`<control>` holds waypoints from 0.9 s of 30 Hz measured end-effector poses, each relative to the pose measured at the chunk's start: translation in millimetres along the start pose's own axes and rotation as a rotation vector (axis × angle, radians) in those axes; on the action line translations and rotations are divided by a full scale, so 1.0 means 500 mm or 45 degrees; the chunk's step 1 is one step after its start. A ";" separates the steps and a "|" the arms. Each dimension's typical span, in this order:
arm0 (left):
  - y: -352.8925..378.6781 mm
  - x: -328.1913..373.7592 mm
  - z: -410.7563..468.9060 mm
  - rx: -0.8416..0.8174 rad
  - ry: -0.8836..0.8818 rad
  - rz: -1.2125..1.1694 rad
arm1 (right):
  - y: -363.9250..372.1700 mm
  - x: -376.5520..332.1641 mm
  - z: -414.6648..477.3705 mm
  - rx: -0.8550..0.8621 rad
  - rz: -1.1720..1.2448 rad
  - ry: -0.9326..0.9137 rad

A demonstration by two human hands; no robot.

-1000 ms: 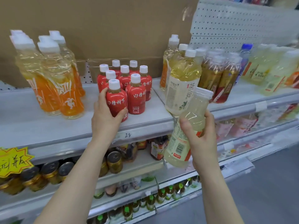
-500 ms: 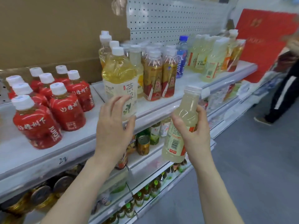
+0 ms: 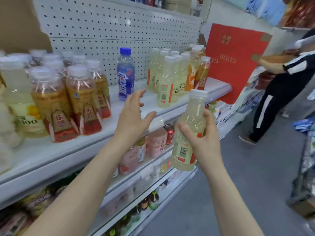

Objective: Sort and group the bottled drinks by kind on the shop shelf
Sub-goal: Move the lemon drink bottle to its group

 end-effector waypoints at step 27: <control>0.239 -0.168 0.408 0.276 -0.422 0.179 | 0.032 0.184 0.654 -0.298 -0.208 -0.242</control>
Point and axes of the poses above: each hand's wrist, its own z-axis towards the middle knuckle, its own y-axis out of the palm, x = y × z, the point moved 5 cm from there along z, towards the middle knuckle, and after that the axes turned 3 degrees about -z, right-handed, at the moved point
